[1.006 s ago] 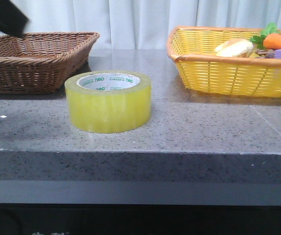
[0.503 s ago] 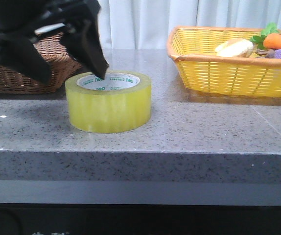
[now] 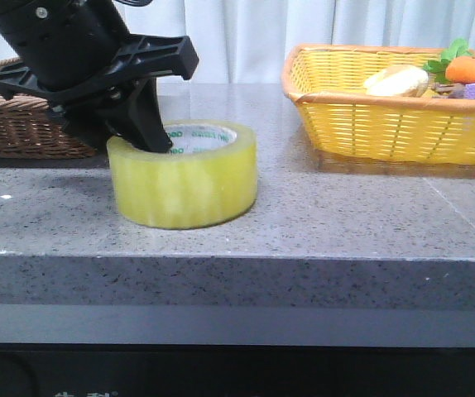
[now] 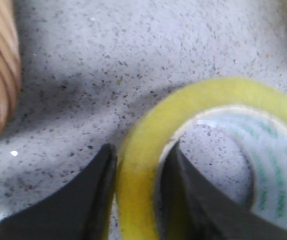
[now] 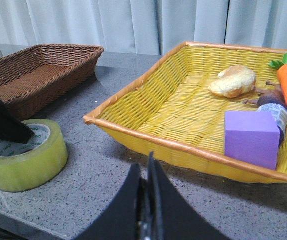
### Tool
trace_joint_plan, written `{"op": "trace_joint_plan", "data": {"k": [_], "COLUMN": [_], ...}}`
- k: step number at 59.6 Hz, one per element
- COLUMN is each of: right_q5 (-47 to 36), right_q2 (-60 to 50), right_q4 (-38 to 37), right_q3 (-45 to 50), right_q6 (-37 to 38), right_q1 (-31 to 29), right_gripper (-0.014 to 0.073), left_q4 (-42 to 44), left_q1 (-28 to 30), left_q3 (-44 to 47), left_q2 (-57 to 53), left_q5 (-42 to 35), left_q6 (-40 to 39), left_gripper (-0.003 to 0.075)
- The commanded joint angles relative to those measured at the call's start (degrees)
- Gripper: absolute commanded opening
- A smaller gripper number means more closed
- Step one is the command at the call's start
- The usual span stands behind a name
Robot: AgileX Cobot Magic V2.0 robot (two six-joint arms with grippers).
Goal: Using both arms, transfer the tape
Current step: 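Lower the left gripper into the tape roll's hole and grasp its rim, then carry the tape roll with the left gripper into the brown basket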
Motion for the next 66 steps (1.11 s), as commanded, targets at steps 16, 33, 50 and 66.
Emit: {"op": "trace_joint_plan", "data": {"k": [16,33,50,66], "right_q5": [-4.7,-4.7,-4.8,-4.8], "right_q2": [0.5,0.5,0.5,0.5], "right_q4": [0.4,0.4,0.4,0.4], "right_q3": [-1.4,-1.4,-1.4,-1.4], "right_q6": [-0.1,-0.1,-0.1,-0.1], "right_q1": [-0.4,-0.4,-0.4,-0.4], "right_gripper": [-0.009,-0.009,-0.009,-0.009], "left_q4": [4.4,17.0,18.0,18.0], "left_q1": [0.0,9.4,23.1,25.8], "left_q3": [-12.7,-21.7,-21.5,-21.5], "left_q2": [-6.2,-6.4,-1.4,6.7], "left_q5": [-1.5,-3.9,-8.0,-5.6], "left_q6": [-0.5,-0.5,-0.5,-0.5], "left_gripper": [0.0043,0.0043,0.0043,0.0128]}}
